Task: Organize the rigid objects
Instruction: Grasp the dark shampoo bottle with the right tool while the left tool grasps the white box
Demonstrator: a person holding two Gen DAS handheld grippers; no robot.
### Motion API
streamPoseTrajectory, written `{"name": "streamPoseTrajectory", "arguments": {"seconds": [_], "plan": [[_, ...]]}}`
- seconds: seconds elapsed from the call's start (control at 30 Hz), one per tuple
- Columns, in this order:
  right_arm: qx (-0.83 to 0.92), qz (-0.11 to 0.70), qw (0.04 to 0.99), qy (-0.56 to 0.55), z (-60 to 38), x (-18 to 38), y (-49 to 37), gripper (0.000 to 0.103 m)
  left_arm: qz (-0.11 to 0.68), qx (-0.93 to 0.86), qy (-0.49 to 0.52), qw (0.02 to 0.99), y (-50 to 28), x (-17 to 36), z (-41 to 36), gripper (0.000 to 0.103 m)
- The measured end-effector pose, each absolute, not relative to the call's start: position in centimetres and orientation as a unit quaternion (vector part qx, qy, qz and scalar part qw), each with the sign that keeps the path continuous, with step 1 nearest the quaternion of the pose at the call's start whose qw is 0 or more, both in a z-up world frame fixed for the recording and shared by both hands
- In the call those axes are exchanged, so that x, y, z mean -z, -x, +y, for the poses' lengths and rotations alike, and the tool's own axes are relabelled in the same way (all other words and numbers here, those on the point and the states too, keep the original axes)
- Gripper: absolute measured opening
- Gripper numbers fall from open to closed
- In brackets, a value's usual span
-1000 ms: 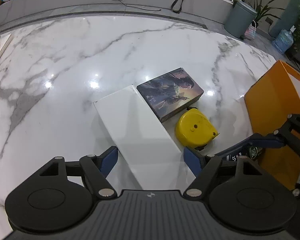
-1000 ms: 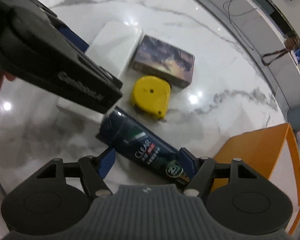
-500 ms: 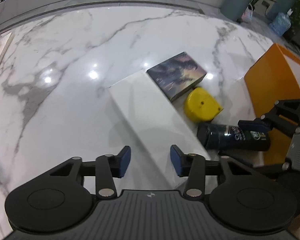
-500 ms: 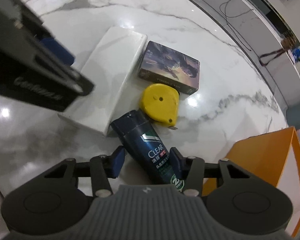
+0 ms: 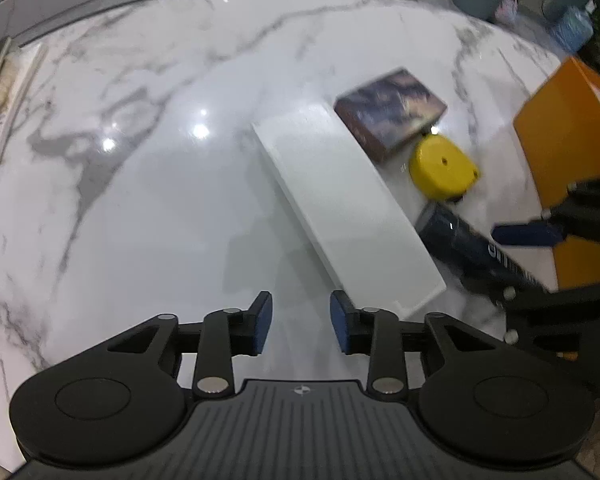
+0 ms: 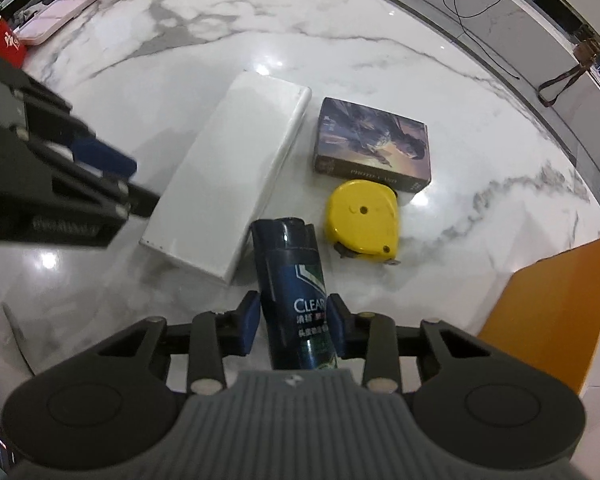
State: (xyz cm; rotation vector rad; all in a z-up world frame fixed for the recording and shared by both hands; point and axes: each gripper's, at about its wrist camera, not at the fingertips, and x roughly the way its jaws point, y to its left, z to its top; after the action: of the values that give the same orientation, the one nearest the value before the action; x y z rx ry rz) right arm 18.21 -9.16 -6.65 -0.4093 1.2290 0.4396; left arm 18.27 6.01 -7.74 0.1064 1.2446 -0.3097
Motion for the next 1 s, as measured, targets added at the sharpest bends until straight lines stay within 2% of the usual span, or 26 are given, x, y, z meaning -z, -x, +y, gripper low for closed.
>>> {"name": "streamPoseTrajectory", "arguments": {"seconds": [0.07,0.1,0.13,0.2,0.4,0.57,0.7,1.0], "plan": [[-0.202,0.569,0.772,0.198,-9.5,6.8,-18.2,0.041,0.571,0.134,-0.039,0.809,-18.6,7.2,6.2,0.05],[-0.202,0.57,0.77,0.201,-9.6,6.9,-18.1,0.041,0.566,0.13,-0.031,0.813,-18.8,7.0,6.3,0.057],[-0.201,0.572,0.769,0.202,-9.8,7.0,-18.1,0.042,0.559,0.13,-0.019,0.819,-18.9,6.6,6.4,0.07],[-0.198,0.576,0.769,0.196,-10.1,7.2,-18.1,0.042,0.547,0.133,0.007,0.826,-19.1,6.1,6.4,0.075],[-0.197,0.577,0.77,0.19,-9.6,7.8,-18.2,0.04,0.549,0.136,0.034,0.824,-19.9,6.4,4.7,0.081],[-0.202,0.579,0.772,0.169,-9.4,7.8,-18.4,0.04,0.553,0.128,0.064,0.821,-20.9,7.4,3.7,0.081],[-0.206,0.578,0.772,0.166,-9.1,7.9,-18.4,0.042,0.555,0.105,0.068,0.822,-21.6,8.1,3.0,0.087],[-0.205,0.581,0.773,0.152,-9.4,8.5,-18.4,0.041,0.564,0.111,0.028,0.818,-21.4,9.3,2.8,0.078]]}}
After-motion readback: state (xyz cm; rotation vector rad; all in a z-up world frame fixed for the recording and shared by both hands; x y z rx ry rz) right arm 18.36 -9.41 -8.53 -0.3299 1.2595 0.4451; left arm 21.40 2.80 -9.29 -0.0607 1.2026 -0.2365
